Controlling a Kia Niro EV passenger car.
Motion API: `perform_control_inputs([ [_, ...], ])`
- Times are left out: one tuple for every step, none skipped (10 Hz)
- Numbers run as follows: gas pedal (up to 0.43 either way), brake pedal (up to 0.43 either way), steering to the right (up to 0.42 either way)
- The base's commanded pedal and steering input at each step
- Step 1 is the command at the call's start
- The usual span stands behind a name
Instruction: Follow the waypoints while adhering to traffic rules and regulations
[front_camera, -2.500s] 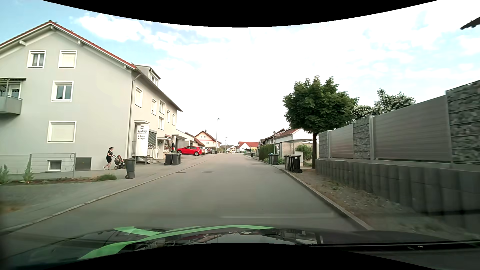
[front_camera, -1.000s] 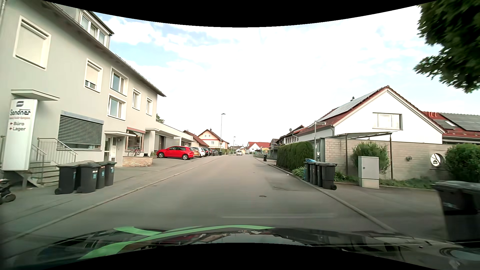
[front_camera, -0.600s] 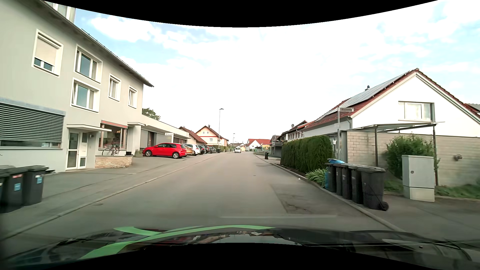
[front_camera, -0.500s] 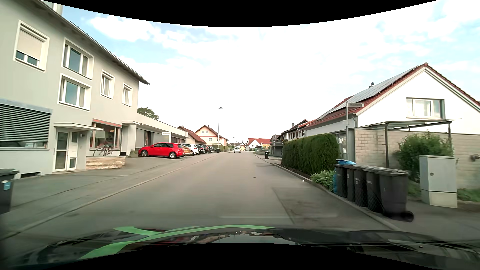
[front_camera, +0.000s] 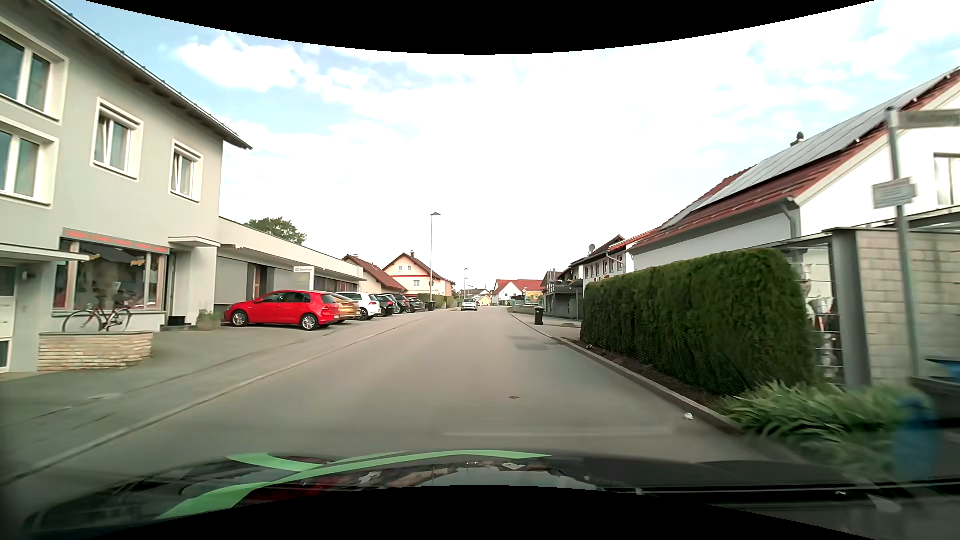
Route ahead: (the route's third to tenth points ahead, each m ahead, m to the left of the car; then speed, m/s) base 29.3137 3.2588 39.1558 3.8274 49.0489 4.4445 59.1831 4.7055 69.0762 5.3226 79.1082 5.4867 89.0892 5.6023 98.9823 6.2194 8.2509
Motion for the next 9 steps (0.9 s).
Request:
perform_control_inputs([
  [0.177,0.000,-0.005],
  [0.177,0.000,-0.004],
  [0.177,0.000,-0.004],
  [0.177,0.000,-0.004],
  [0.177,0.000,-0.004],
  [0.177,0.000,-0.004],
  [0.169,0.000,-0.006],
  [0.130,0.000,-0.007],
  [0.118,0.000,-0.008],
])
